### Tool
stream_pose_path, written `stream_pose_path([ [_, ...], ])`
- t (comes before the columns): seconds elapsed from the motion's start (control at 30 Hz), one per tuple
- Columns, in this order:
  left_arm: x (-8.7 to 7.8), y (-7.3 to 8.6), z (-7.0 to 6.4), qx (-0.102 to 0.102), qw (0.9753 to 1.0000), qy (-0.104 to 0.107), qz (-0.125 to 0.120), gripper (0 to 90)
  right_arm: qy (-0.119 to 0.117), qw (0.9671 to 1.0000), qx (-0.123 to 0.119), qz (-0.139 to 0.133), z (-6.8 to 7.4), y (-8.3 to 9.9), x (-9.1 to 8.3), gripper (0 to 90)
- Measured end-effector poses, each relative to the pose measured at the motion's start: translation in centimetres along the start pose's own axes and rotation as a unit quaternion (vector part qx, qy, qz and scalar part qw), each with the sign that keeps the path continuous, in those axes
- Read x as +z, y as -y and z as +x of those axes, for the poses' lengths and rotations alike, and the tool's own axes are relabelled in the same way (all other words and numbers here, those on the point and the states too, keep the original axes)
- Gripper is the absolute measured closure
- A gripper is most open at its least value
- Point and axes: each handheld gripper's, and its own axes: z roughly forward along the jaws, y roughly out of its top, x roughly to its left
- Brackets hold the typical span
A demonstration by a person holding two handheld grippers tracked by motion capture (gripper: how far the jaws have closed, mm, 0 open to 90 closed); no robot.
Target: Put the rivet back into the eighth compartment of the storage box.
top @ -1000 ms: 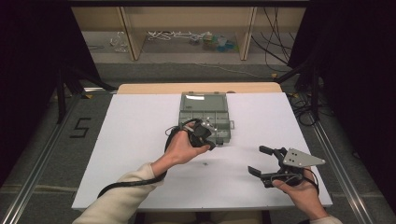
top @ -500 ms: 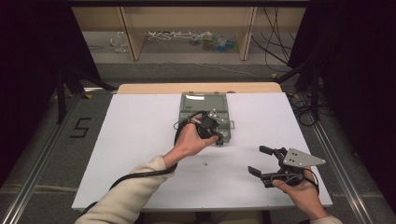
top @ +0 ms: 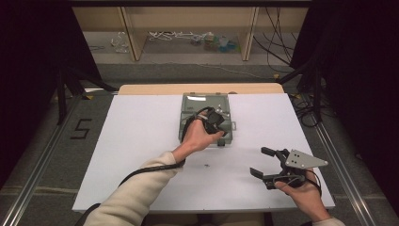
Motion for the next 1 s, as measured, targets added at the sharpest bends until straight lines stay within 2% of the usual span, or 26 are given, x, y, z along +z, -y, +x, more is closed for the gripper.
stream_pose_path([
  [0.07,0.5,0.0,-0.1,-0.017,0.9997,-0.004,-0.016,86.1,0.0,1.0,0.0,0.0,0.0,0.0,0.0,16.0],
  [0.1,0.5,0.0,0.0,-0.014,0.9998,-0.005,-0.012,85.8,0.001,1.0,0.0,-0.003,0.0,0.0,0.0,16.0],
  [0.13,0.4,0.1,0.2,0.002,1.0,-0.008,-0.002,85.3,-0.001,1.0,0.0,0.0,0.0,0.0,0.0,16.0],
  [0.23,0.5,0.2,0.1,0.009,0.9999,-0.009,-0.001,78.4,-0.001,1.0,0.0,0.0,0.0,0.0,0.0,16.0],
  [0.27,0.6,0.3,-0.1,-0.003,0.9998,-0.01,-0.014,74.8,-0.001,1.0,0.0,0.0,0.0,0.0,0.0,16.0],
  [0.3,0.5,0.4,-0.2,-0.001,0.9998,-0.011,-0.015,73.8,-0.001,1.0,-0.001,0.0,0.0,0.0,0.0,16.0],
  [0.33,0.1,0.5,-0.1,0.018,0.9998,-0.008,-0.005,72.0,-0.003,0.9999,0.007,0.007,0.1,0.0,-0.1,15.9],
  [0.4,-0.3,0.8,-0.4,0.017,0.9998,-0.005,-0.013,68.9,-0.001,1.0,0.009,0.004,0.1,0.0,0.0,16.0],
  [0.43,-0.7,1.1,-0.7,0.021,0.9997,-0.002,-0.014,66.7,0.001,1.0,0.0,-0.004,0.0,0.0,0.0,16.0],
  [0.47,-1.2,1.3,-0.8,0.033,0.9994,0.002,-0.007,64.1,-0.001,1.0,0.0,0.0,0.0,0.0,0.0,16.0],
  [0.53,-1.9,1.9,-1.2,0.042,0.9991,0.01,-0.007,58.2,0.0,1.0,-0.002,-0.004,0.0,0.0,0.1,16.0],
  [0.57,-1.9,1.9,-1.2,0.042,0.9991,0.01,-0.007,55.0,0.0,1.0,-0.002,-0.004,0.0,0.0,0.1,16.0],
  [0.6,-2.3,2.3,-1.7,0.038,0.9992,0.014,-0.001,50.8,-0.002,1.0,0.009,0.003,0.2,0.0,0.0,16.0],
  [0.63,-2.9,2.8,-2.0,0.054,0.9983,0.019,0.009,49.9,0.0,1.0,-0.002,-0.004,0.0,0.0,0.1,16.0],
  [0.67,-3.1,3.1,-2.2,0.06,0.9979,0.023,0.013,48.0,0.0,1.0,-0.002,-0.004,0.0,0.0,0.1,16.0],
  [0.7,-3.1,3.1,-2.2,0.06,0.9979,0.023,0.013,45.8,0.001,1.0,-0.004,-0.005,0.0,0.0,0.1,16.0],
  [0.73,-3.3,3.9,-2.7,0.063,0.9972,0.031,0.024,43.3,0.001,1.0,-0.002,-0.004,0.0,0.0,0.1,15.9],
  [0.83,-3.2,4.8,-3.2,0.057,0.9965,0.047,0.039,39.1,-0.002,1.0,-0.001,-0.003,0.1,0.0,0.2,16.0],
  [0.87,-3.1,5.1,-3.2,0.062,0.9956,0.05,0.049,38.2,0.001,1.0,-0.003,-0.001,0.1,0.0,0.1,16.0],
  [0.9,-3.1,5.1,-3.2,0.062,0.9956,0.05,0.049,37.9,0.001,1.0,-0.003,-0.001,0.1,0.0,0.1,16.0],
  [0.93,-3.1,5.5,-2.9,0.091,0.9902,0.052,0.092,38.2,-0.001,1.0,-0.004,-0.005,0.0,0.0,0.2,15.9],
  [0.97,-2.9,5.7,-2.9,0.099,0.9884,0.054,0.102,38.6,-0.002,1.0,-0.002,-0.004,0.0,0.0,0.2,16.0],
  [1.0,-2.8,5.9,-3.0,0.1,0.9876,0.057,0.106,40.3,-0.002,1.0,-0.002,-0.003,0.1,0.0,0.2,15.9],
])
